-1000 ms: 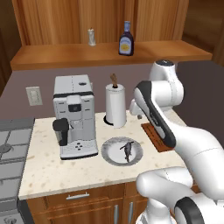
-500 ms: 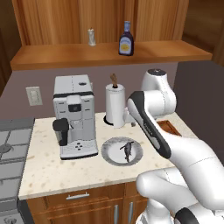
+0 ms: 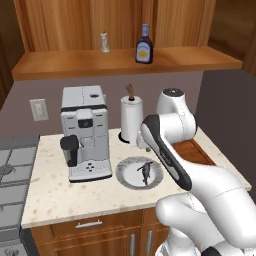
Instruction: Pick the fish from the plate and place it on the cutting board. Then pick the condiment bottle from the cabinet and place it next to the cutting board.
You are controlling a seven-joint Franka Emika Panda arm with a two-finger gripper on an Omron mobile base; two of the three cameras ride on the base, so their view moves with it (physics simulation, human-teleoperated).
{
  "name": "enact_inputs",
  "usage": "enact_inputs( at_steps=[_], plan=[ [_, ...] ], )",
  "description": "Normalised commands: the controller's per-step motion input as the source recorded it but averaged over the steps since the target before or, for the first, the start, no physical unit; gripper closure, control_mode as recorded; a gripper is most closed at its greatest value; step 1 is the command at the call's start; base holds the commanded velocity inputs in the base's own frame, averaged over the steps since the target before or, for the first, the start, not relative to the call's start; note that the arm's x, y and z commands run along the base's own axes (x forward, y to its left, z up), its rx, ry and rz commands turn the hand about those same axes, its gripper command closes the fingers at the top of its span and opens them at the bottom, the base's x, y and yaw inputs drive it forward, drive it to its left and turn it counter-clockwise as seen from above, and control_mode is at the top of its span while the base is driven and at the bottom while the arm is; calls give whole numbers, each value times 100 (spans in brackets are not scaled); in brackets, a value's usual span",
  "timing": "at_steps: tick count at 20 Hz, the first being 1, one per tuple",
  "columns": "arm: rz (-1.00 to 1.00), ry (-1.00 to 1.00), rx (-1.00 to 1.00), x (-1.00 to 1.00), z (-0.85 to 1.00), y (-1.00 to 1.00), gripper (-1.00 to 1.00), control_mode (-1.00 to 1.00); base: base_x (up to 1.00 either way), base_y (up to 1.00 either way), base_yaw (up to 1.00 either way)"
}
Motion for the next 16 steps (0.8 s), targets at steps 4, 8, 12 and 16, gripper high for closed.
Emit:
enact_inputs(
  at_steps=[4, 8, 12, 16],
  plan=[
    [0, 0, 0, 0, -21, 0, -100, -100, 0, 0, 0],
    [0, 0, 0, 0, -26, 0, -100, -100, 0, 0, 0],
    [0, 0, 0, 0, -28, 2, -100, -100, 0, 0, 0],
    [0, 0, 0, 0, -28, 4, -100, -100, 0, 0, 0]
  ],
)
